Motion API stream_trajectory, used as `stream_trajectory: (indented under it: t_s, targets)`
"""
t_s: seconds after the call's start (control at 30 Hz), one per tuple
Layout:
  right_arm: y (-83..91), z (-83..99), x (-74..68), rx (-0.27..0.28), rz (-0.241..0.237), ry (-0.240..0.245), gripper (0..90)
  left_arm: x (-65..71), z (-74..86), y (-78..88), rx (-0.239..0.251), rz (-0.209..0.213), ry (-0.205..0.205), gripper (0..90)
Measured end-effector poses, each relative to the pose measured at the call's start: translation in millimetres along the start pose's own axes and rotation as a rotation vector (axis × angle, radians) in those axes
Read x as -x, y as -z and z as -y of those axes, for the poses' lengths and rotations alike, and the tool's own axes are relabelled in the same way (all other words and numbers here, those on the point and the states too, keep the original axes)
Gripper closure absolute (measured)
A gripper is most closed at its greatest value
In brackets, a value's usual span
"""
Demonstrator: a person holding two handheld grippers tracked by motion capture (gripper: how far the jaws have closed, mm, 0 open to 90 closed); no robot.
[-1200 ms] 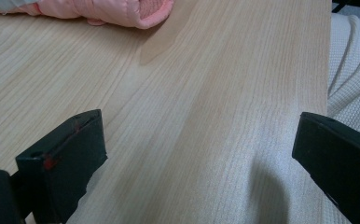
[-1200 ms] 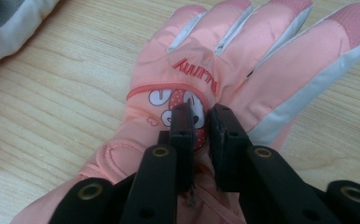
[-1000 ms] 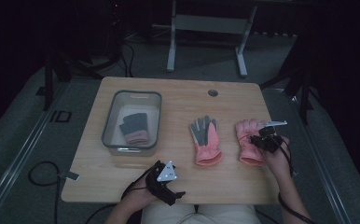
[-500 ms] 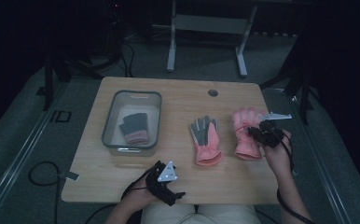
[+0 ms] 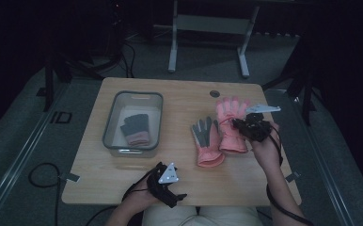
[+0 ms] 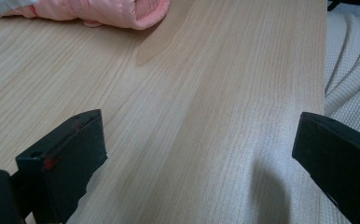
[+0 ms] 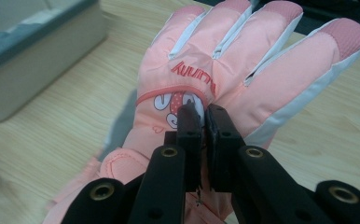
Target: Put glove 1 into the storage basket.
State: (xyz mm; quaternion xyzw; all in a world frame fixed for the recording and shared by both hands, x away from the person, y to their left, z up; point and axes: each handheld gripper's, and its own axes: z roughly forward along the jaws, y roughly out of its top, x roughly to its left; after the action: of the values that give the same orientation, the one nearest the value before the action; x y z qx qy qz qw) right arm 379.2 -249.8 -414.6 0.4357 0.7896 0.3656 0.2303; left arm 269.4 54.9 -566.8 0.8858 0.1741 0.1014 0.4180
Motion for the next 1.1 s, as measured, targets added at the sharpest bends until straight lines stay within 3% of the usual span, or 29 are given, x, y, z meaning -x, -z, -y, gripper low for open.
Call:
stream_trajectory:
  t_s: [0.23,0.4,0.67,0.9,1.1]
  targets:
    - [-14.9,-8.5,-27.9,-0.007,-0.057,0.033,85.1,0.2,0.0,0.3,0.008,-0.006,-0.001,2.1]
    - [-25.9,-4.5,-38.9,-0.029,-0.065,0.036,85.0,-0.4,0.0,0.2,0.006,-0.003,-0.002,2.1]
    - [-51.7,2.3,-43.0,-0.097,-0.078,0.018,84.8,-0.4,0.0,0.2,0.005,-0.004,-0.001,2.1]
    - [-75.0,12.3,-44.1,-0.147,-0.052,0.004,84.6,-0.7,0.2,0.5,0.006,-0.002,0.001,2.1]
    - [-88.9,22.8,-46.1,-0.157,-0.062,-0.009,83.8,-1.3,0.4,0.2,0.005,0.0,0.004,2.1]
